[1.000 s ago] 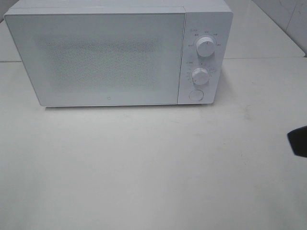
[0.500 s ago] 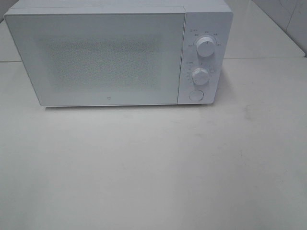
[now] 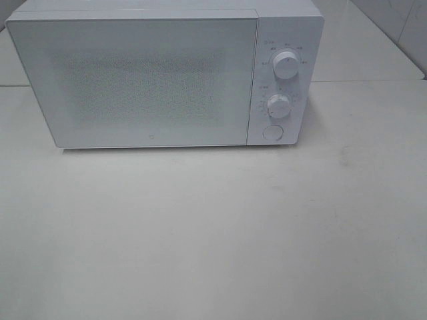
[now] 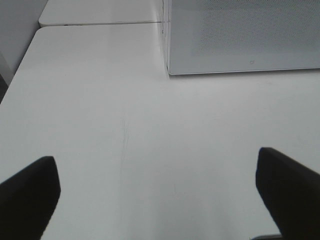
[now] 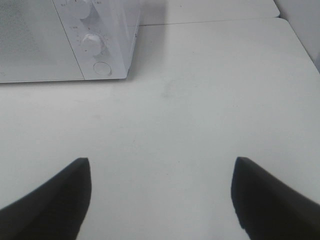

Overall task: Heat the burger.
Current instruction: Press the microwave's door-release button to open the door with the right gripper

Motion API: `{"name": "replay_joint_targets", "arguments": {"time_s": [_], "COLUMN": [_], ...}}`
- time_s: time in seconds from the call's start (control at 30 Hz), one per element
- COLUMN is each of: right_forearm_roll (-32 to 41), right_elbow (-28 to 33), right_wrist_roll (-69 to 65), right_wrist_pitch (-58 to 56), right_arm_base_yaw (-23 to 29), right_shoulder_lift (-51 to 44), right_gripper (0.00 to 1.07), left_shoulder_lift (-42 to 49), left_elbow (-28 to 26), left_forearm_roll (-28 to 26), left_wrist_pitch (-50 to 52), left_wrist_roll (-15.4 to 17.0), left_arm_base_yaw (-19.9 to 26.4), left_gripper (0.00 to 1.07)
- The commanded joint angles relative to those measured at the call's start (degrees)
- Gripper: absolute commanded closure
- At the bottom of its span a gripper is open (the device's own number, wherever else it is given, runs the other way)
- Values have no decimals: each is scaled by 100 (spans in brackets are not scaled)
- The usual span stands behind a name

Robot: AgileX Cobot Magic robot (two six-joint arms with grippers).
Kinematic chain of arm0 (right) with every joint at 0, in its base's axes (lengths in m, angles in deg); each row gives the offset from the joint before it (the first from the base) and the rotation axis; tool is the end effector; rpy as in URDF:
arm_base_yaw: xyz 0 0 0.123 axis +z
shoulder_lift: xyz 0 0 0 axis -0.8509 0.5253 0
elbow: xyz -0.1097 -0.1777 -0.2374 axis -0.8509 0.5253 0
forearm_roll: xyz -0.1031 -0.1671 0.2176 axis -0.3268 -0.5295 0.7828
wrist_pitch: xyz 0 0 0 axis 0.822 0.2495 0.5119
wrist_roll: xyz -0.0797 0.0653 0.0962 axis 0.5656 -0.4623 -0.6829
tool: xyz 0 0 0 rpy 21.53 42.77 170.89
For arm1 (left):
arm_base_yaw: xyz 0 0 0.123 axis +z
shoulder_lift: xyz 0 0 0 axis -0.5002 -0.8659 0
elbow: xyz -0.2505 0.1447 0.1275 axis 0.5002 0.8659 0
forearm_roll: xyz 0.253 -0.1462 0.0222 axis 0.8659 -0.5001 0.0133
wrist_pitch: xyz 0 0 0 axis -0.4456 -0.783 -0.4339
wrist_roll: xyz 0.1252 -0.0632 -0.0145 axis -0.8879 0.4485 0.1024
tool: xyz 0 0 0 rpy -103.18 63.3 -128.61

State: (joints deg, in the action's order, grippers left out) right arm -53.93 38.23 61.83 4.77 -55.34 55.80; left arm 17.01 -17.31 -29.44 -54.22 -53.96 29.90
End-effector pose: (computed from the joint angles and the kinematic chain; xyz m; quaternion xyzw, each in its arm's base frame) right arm 0.0471 0.0053 0.2889 0.0095 0.8311 0.0477 0.5540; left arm 0.0409 -0.0082 0.2806 0.0175 0.8498 -0.0237 0.5263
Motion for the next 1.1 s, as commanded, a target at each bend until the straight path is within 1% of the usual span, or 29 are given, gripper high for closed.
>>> {"name": "replay_joint_targets", "arguments": {"time_s": [0.03, 0.9, 1.0, 1.07, 1.1], "right_forearm_roll": [-97, -97, -92, -69, -69], "right_elbow": [109, 52, -69, -115, -115], "right_wrist_roll": [69, 57, 57, 57, 57], "right_wrist_pitch": [-17, 17, 189, 693, 693], "right_arm_base_yaw": [-80, -80, -80, -80, -80], "right_shoulder_lift": [-201, -143, 52, 384, 384], "right_gripper": [31, 31, 31, 31, 31], "left_shoulder_lift": [103, 40, 40, 40, 40], "left_elbow": [23, 23, 23, 23, 23], "left_forearm_roll": [-17, -17, -17, -17, -17], "left_wrist_pitch": [40, 40, 40, 40, 40], "left_wrist_roll": [0, 0, 0, 0, 0], "left_arm_base_yaw": [23, 23, 23, 23, 23], "left_gripper": [7, 7, 7, 7, 7]}}
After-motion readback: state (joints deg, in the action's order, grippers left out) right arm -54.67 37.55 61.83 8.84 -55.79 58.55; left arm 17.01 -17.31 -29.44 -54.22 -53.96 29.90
